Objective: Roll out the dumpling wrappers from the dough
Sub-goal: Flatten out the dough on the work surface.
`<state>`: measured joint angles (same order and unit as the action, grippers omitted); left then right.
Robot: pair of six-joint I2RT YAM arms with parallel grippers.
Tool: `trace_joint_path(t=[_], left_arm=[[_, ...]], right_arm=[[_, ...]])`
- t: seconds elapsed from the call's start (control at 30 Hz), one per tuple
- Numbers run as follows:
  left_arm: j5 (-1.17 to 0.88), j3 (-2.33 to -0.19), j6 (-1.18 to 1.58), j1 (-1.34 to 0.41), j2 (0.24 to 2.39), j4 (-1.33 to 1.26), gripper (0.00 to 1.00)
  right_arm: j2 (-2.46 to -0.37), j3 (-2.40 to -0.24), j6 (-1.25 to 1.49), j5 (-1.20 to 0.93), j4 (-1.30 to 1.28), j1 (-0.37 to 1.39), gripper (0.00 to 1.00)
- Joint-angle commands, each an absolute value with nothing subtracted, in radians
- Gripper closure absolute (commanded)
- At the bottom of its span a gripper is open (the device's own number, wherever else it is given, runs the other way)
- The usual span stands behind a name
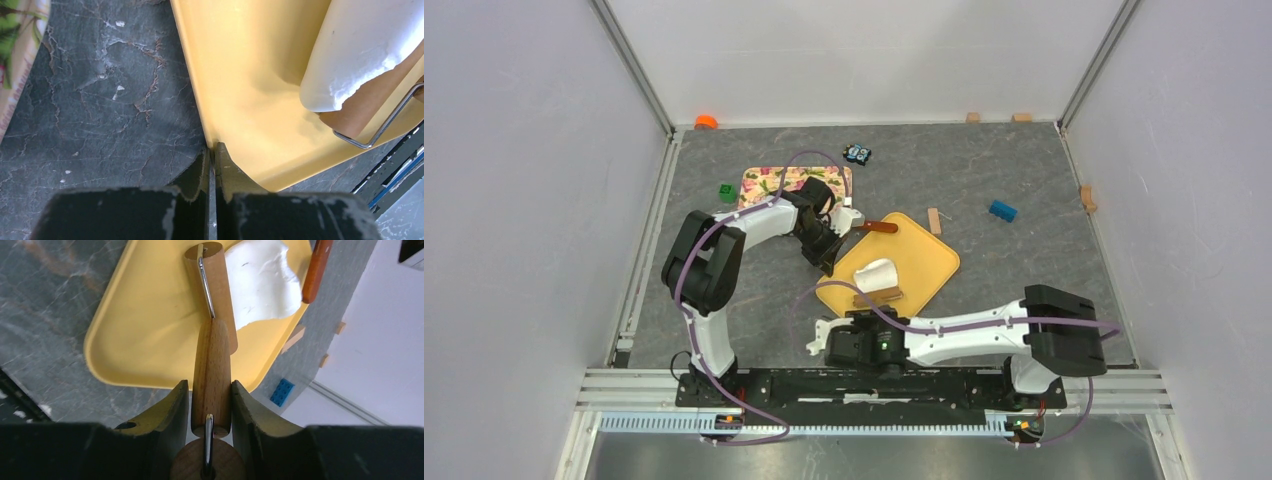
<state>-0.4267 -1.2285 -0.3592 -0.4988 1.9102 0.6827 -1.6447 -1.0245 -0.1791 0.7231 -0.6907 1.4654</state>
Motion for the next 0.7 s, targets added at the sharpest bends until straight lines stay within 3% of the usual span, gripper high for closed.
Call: trace_joint_path(t=[0.0, 0.27, 0.47, 0.57, 0.67], left_arm=[[-0.316, -1.170, -0.401, -0.516, 2.003, 0.620, 0.98], [-0.312, -1.170, -0.400, -0.515, 2.003, 0.620, 0.98], [-0.198, -1.183, -0.434, -0.547, 2.009, 0.618, 0.98], [-0.080, -1.179, -0.502, -0.549, 2.007, 0.623, 0.98], [-0.087, -1.168, -0.616, -0.546, 1.982, 0.654, 0.98]], right_arm=[[-1.632, -0.888, -0.018, 0.470, -0.752, 1.509, 1.00], [-1.484, -1.021, 0.061, 0.615, -0.833, 1.534, 1.00], [-1.361, -1.156, 0.009, 0.724, -0.811, 1.414, 1.00], [-1.288, -1.165, -0.030, 0.729, -0.788, 1.349, 1.00], [-1.222, -1.144, -0.015, 0.726, -0.782, 1.321, 1.00]])
